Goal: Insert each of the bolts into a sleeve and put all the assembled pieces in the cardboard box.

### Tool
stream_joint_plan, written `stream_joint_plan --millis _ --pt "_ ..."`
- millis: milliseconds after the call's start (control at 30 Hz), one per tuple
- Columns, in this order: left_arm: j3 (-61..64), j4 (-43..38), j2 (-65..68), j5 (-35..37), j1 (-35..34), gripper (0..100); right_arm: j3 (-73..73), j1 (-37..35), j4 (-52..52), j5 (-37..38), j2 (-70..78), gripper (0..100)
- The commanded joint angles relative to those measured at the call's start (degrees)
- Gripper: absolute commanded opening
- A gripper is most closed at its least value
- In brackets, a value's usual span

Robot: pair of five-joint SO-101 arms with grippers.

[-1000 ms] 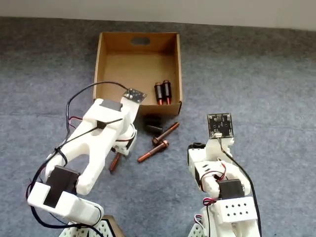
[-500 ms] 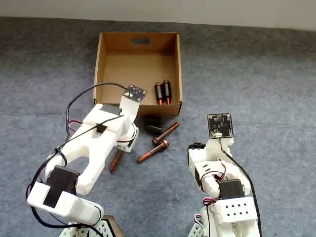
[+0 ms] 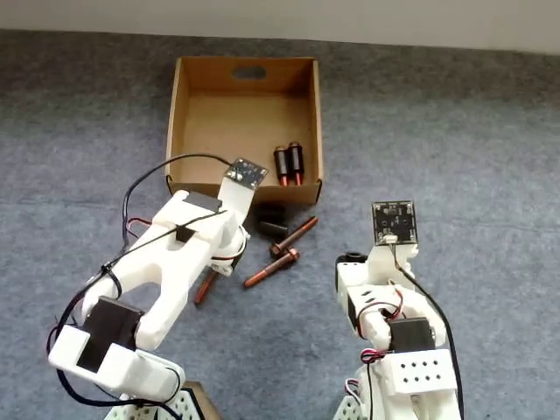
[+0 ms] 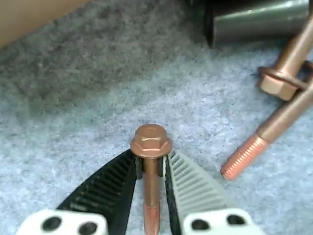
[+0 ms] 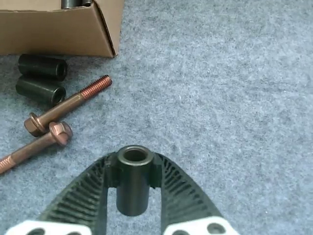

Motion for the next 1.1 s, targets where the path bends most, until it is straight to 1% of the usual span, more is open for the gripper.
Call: stream_joint_plan --millis 0,100,233,333,467,633,733,933,1067 --pt "-0.8 -0.4 -3.7 0.5 -0.6 1 -0.2 0.6 -1.1 -0.1 -0.8 0.7" --pt "-1.1 2.5 -10.6 0.5 -0.5 1 -0.4 0.6 -1.1 -0.1 -0.8 0.7" --pt "0.0 6.0 -24.0 0.5 -0.7 1 -0.7 0.6 -1.1 -0.1 -0.8 0.7" --pt "3.5 5.5 -33.5 0.5 -0.8 1 -0.7 0.6 -1.1 -0.1 -0.9 0.7" --pt "8.6 2.2 -42.8 0.5 -0.8 1 -0.7 0.6 -1.1 -0.2 -0.9 0.7" --pt "11.8 -0.3 -50.0 0.5 -0.7 1 -1.4 -0.1 -2.3 -0.3 -0.9 0.7" --pt "11.7 -2.8 -53.6 0.5 -0.7 1 -2.2 -2.8 -5.0 -0.1 -0.9 0.7" --pt "12.1 -11.2 -60.2 0.6 -0.5 1 -2.7 -9.8 -15.2 -0.1 -0.9 0.7" --pt "12.1 -18.4 -63.4 0.6 -0.4 1 -2.8 -13.1 -25.3 -0.1 -0.8 0.7"
